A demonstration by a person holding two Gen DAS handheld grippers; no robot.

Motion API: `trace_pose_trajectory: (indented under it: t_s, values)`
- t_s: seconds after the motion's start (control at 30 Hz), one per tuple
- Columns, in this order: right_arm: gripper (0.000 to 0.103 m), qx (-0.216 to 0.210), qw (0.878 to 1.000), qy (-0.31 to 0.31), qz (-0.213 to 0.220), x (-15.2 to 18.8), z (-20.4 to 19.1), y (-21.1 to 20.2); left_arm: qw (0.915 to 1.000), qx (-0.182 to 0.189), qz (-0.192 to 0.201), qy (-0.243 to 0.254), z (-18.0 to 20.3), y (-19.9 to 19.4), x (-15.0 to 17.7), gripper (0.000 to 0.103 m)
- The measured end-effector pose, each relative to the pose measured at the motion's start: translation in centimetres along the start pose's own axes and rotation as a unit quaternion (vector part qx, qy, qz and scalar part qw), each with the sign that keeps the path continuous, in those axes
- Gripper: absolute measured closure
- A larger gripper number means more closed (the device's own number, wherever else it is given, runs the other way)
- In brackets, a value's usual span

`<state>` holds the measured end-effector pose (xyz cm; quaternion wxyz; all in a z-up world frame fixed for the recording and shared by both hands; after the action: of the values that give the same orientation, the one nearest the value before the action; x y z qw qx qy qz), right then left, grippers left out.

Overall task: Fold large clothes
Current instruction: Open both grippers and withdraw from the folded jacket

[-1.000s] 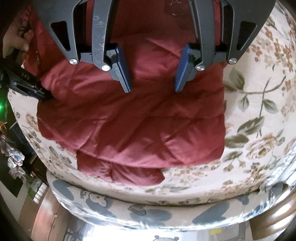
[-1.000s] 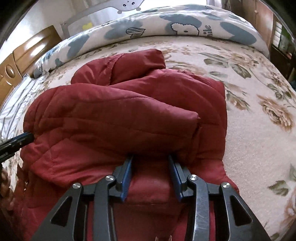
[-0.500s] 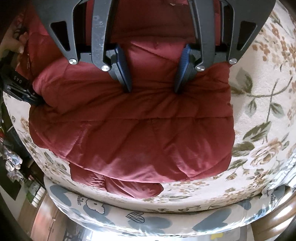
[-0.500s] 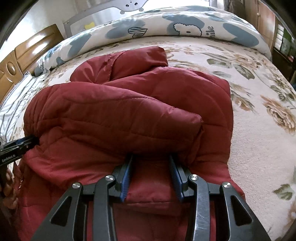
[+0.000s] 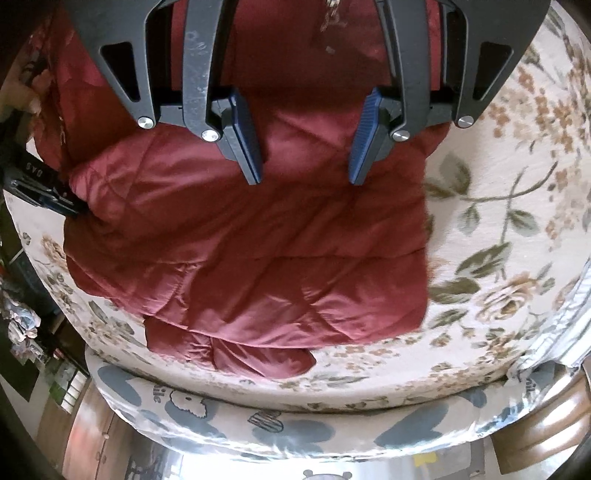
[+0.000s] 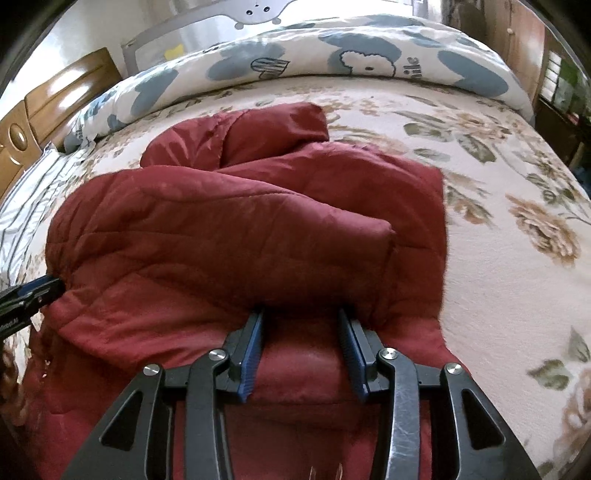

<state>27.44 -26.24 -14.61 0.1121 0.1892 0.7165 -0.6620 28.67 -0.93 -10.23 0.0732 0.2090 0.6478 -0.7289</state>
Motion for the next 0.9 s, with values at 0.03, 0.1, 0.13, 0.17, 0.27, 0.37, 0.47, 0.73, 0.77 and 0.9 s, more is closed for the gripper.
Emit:
trace_pose_trajectory:
  t_s: [0.03,0.1,0.13,0.17,0.27,0.37,0.47,0.73,0.77,0.9]
  values:
    - [0.049,0.003,1.000,0.002,0.002,0.1,0.0,-0.4,1.0000,0.002,0.000,-0.004,-0.3,-0.4,0.3,0.056]
    - [0.042,0.007,1.000,0.003,0.007,0.5,0.0,-1.4,0.9999,0.006,0.000,-0.010,-0.7,-1.0,0.7,0.056]
    - [0.041,0.008,1.000,0.003,0.009,0.7,0.0,-1.9,0.9999,0.008,0.001,-0.014,-0.9,-1.4,1.0,0.056]
    - [0.041,0.009,1.000,0.002,0.011,1.0,0.0,-2.6,0.9998,0.010,0.001,-0.016,-1.1,-1.7,1.3,0.056]
    - [0.041,0.015,1.000,-0.002,0.009,1.8,0.1,-3.7,0.9997,0.014,0.002,-0.022,-1.5,-2.7,2.3,0.056]
    - [0.039,0.015,1.000,-0.006,0.002,2.9,0.2,-4.7,0.9996,0.015,0.001,-0.023,-1.8,-3.7,3.5,0.056]
    - [0.035,0.015,1.000,-0.010,0.000,4.1,0.2,-5.7,0.9996,0.017,-0.005,-0.024,-2.1,-4.4,5.0,0.056]
    - [0.032,0.013,1.000,-0.008,-0.010,8.0,0.9,-8.1,0.9990,0.012,-0.018,-0.039,-3.9,-6.2,9.2,0.056]
    - [0.032,0.015,1.000,-0.008,-0.011,8.4,1.0,-8.3,0.9989,0.010,-0.019,-0.041,-4.2,-6.3,9.7,0.056]
    - [0.031,0.013,1.000,-0.014,-0.016,10.3,1.1,-9.2,0.9985,0.006,-0.025,-0.047,-5.2,-7.1,11.3,0.048]
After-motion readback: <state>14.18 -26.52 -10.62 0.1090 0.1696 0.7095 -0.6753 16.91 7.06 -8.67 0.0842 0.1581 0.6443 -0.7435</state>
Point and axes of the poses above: each gripper's, at about its wrist camera, not at the fingertips, and y roughly the way its jaws point, z to its right, x to its underside, the point moved 5 cm from there along y, roughly the way its jaws point, and after that the axes turned 7 degrees about -z, right-handed, at the moved point
